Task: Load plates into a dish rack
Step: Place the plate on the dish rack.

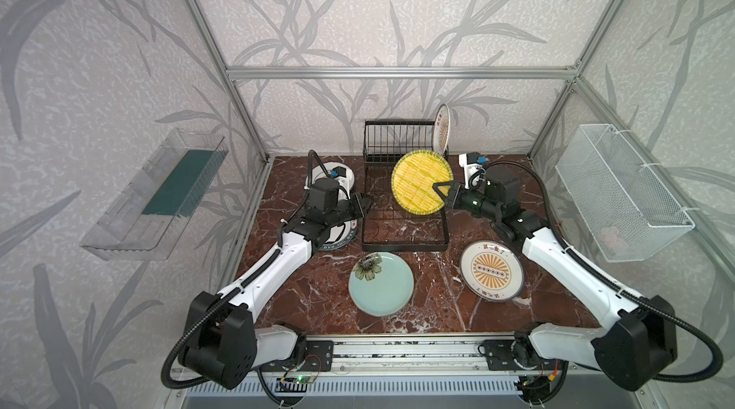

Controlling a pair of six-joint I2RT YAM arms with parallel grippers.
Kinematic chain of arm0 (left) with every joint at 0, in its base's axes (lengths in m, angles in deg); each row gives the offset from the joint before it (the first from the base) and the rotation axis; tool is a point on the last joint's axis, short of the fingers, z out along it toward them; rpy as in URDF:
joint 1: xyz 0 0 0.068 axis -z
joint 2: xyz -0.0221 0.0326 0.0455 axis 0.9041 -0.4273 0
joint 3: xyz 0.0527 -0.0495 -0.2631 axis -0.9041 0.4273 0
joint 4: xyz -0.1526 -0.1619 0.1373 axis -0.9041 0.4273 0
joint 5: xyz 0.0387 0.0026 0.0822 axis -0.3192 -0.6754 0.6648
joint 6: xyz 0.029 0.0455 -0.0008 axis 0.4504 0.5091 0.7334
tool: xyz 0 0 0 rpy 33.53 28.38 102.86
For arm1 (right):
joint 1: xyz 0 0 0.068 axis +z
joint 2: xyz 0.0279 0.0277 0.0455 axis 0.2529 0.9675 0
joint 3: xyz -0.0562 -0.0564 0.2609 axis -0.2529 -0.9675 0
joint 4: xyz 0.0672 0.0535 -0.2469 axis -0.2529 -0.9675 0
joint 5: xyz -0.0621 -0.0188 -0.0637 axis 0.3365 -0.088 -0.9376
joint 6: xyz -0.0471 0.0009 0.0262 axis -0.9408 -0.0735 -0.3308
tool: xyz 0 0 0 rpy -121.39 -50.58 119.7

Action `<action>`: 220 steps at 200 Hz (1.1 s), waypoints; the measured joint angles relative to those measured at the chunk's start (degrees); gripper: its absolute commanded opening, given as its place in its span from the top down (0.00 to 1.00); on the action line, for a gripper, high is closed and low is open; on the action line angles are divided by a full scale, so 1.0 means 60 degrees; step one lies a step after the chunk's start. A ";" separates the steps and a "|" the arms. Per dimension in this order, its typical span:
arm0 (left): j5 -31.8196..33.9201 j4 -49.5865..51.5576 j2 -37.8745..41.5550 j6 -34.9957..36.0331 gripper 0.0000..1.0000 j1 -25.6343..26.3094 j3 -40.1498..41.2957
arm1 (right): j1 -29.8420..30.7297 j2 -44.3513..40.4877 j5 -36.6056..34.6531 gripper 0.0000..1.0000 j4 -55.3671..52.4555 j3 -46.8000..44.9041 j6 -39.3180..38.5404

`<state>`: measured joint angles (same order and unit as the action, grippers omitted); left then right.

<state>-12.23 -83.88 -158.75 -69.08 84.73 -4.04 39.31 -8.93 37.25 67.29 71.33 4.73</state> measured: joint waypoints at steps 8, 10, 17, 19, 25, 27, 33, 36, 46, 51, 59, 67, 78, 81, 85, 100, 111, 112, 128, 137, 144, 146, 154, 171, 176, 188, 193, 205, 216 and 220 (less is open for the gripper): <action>0.0025 0.0044 0.0000 0.0011 0.71 0.0000 0.0000 | 0.0011 -0.0040 -0.0215 1.00 -0.0131 0.0222 -0.0160; 0.0025 0.0047 0.0000 0.0015 0.71 0.0000 0.0000 | 0.0018 -0.0047 -0.0248 1.00 -0.0168 0.0280 -0.0189; 0.0036 0.0084 0.0004 0.0036 0.71 0.0000 0.0000 | 0.0036 -0.0062 -0.0401 1.00 -0.0288 0.0470 -0.0310; 0.0044 0.0095 0.0004 0.0047 0.71 0.0000 0.0000 | 0.0044 -0.0062 -0.0470 1.00 -0.0324 0.0521 -0.0350; 0.0066 0.0131 0.0004 0.0069 0.71 0.0000 0.0000 | 0.0066 -0.0062 -0.0576 1.00 -0.0423 0.0681 -0.0423; 0.0066 0.0146 0.0004 0.0080 0.71 0.0000 0.0000 | 0.0076 -0.0062 -0.0637 1.00 -0.0470 0.0736 -0.0459; 0.0080 0.0171 0.0004 0.0098 0.71 0.0000 0.0000 | 0.0109 -0.0051 -0.0783 1.00 -0.0590 0.0922 -0.0543; 0.0091 0.0186 0.0004 0.0113 0.71 0.0000 0.0000 | 0.0131 -0.0044 -0.0845 1.00 -0.0659 0.1009 -0.0590; 0.0102 0.0233 0.0022 0.0164 0.71 0.0000 0.0000 | 0.0219 -0.0018 -0.1162 1.00 -0.0889 0.1311 -0.0754; 0.0106 0.0251 0.0036 0.0175 0.71 0.0000 0.0000 | 0.0295 0.0018 -0.1351 1.00 -0.1002 0.1494 -0.0860; 0.0102 0.0259 0.0055 0.0186 0.71 0.0000 0.0000 | 0.0419 0.0076 -0.1654 1.00 -0.1104 0.1749 -0.1013; 0.0102 0.0259 0.0076 0.0208 0.71 0.0000 0.0000 | 0.0568 0.0142 -0.1974 1.00 -0.1177 0.1971 -0.1169; 0.0095 0.0259 0.0113 0.0215 0.71 0.0000 0.0000 | 0.0809 0.0262 -0.2448 1.00 -0.1282 0.2262 -0.1388; 0.0091 0.0259 0.0127 0.0215 0.72 0.0000 0.0000 | 0.0860 0.0295 -0.2557 1.00 -0.1315 0.2331 -0.1443; 0.0087 0.0262 0.0138 0.0215 0.71 0.0000 0.0000 | 0.0943 0.0357 -0.2728 1.00 -0.1362 0.2448 -0.1515; 0.0066 0.0280 0.0193 0.0226 0.71 0.0000 0.0000 | 0.1188 0.0685 -0.3384 1.00 -0.1523 0.2911 -0.1749; 0.0055 0.0324 0.0237 0.0237 0.71 0.0000 0.0000 | 0.1351 0.0954 -0.3807 1.00 -0.1570 0.3217 -0.1858; 0.0055 0.0324 0.0237 0.0240 0.71 0.0000 0.0000 | 0.1366 0.0991 -0.3865 1.00 -0.1577 0.3253 -0.1880; 0.0055 0.0386 0.0302 0.0244 0.71 0.0000 0.0000 | 0.1574 0.1395 -0.4517 1.00 -0.1712 0.3683 -0.2058; 0.0058 0.0419 0.0357 0.0240 0.71 0.0000 0.0000 | 0.1665 0.1632 -0.4823 1.00 -0.1749 0.3901 -0.2135; 0.0058 0.0441 0.0401 0.0244 0.71 0.0000 0.0000 | 0.1719 0.1792 -0.5034 1.00 -0.1770 0.4051 -0.2182; 0.0058 0.0452 0.0415 0.0244 0.71 0.0000 0.0000 | 0.1734 0.1840 -0.5093 1.00 -0.1785 0.4109 -0.2200; 0.0058 0.0495 0.0470 0.0244 0.71 0.0000 0.0000 | 0.1800 0.2062 -0.5355 1.00 -0.1840 0.4331 -0.2244; 0.0058 0.0565 0.0586 0.0248 0.71 0.0000 0.0000 | 0.1931 0.2477 -0.5898 1.00 -0.1931 0.4779 -0.2342; 0.0058 0.0576 0.0619 0.0248 0.71 0.0000 0.0000 | 0.1974 0.2612 -0.6087 1.00 -0.1960 0.4925 -0.2401; 0.0062 0.0616 0.0678 0.0248 0.71 0.0000 0.0000 | 0.2073 0.2903 -0.6510 1.00 -0.2000 0.5282 -0.2499; 0.0062 0.0627 0.0692 0.0248 0.71 0.0000 0.0000 | 0.2113 0.3016 -0.6677 1.00 -0.2018 0.5435 -0.2539; 0.0066 0.0637 0.0714 0.0255 0.71 0.0000 0.0000 | 0.2226 0.3297 -0.7089 1.00 -0.2091 0.5839 -0.2648; 0.0069 0.0678 0.0725 0.0280 0.71 0.0000 0.0004 | 0.2313 0.3530 -0.7406 1.00 -0.2189 0.6193 -0.2710; 0.0073 0.0688 0.0732 0.0288 0.71 0.0000 0.0011 | 0.2350 0.3617 -0.7530 1.00 -0.2218 0.6331 -0.2728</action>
<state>-11.79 -79.75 -154.35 -67.35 84.73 -3.97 53.41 12.78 -7.93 53.98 109.32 -11.64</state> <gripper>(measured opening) 0.288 0.096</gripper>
